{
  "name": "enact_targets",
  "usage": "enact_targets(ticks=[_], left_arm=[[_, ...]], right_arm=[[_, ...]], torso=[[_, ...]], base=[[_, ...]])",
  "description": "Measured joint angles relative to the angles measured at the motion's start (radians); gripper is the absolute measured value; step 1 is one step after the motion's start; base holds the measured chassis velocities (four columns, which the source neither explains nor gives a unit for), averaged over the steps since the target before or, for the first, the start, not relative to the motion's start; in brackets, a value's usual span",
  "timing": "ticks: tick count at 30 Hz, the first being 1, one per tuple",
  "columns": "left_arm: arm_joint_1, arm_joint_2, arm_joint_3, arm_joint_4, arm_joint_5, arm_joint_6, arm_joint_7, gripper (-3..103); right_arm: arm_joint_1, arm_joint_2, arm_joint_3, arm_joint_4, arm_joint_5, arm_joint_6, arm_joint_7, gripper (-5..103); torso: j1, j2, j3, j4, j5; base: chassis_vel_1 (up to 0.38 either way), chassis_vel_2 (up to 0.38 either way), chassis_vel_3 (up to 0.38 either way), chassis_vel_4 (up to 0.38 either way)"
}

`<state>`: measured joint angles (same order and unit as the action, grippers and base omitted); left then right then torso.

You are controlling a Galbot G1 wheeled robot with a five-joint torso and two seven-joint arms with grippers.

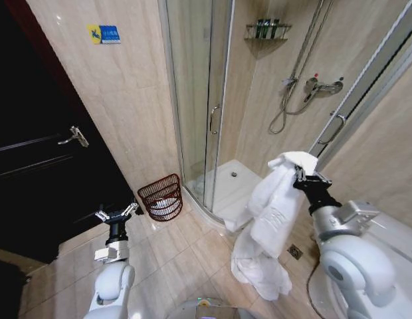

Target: Discard the used towel into the hamper.

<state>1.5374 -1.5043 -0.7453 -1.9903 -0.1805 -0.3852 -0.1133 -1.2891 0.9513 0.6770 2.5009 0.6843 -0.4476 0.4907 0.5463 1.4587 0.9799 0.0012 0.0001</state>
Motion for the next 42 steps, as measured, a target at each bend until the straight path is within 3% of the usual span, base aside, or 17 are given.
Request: enact_targets(ticks=[7, 16, 26, 32, 42], left_arm=[[-0.009, -0.014, 0.012, 0.000, 0.009, 0.015, 0.007, 100], [0.003, -0.023, 0.012, -0.017, 0.016, 0.016, 0.008, 100], [-0.004, -0.023, 0.030, -0.012, 0.016, 0.030, 0.009, 100], [-0.018, -0.029, 0.041, -0.010, 0.017, 0.041, 0.005, 100], [-0.003, -0.023, 0.053, -0.012, 0.003, 0.033, 0.024, 100]], right_arm=[[0.122, -0.110, 0.073, 0.000, 0.153, -0.019, 0.021, 8], [0.274, -0.247, 0.073, 0.000, 0.291, -0.034, 0.036, 8], [0.313, -0.312, 0.133, 0.000, 0.384, -0.048, 0.054, 8], [0.281, -0.306, 0.148, 0.000, 0.375, -0.062, 0.039, 8], [0.189, -0.259, 0.078, -0.001, 0.217, -0.069, -0.018, 8]], torso=[[0.000, 0.000, 0.000, 0.0000, 0.0001], [0.000, 0.000, 0.000, 0.0001, -0.0001], [0.000, 0.000, 0.000, -0.0001, -0.0001], [0.000, 0.000, 0.000, -0.0001, 0.0000], [0.000, 0.000, 0.000, 0.0001, 0.0000]], base=[[0.000, 0.000, 0.000, 0.000], [0.000, 0.000, 0.000, 0.000], [0.000, 0.000, 0.000, 0.000], [0.000, 0.000, 0.000, 0.000], [0.000, 0.000, 0.000, 0.000]])
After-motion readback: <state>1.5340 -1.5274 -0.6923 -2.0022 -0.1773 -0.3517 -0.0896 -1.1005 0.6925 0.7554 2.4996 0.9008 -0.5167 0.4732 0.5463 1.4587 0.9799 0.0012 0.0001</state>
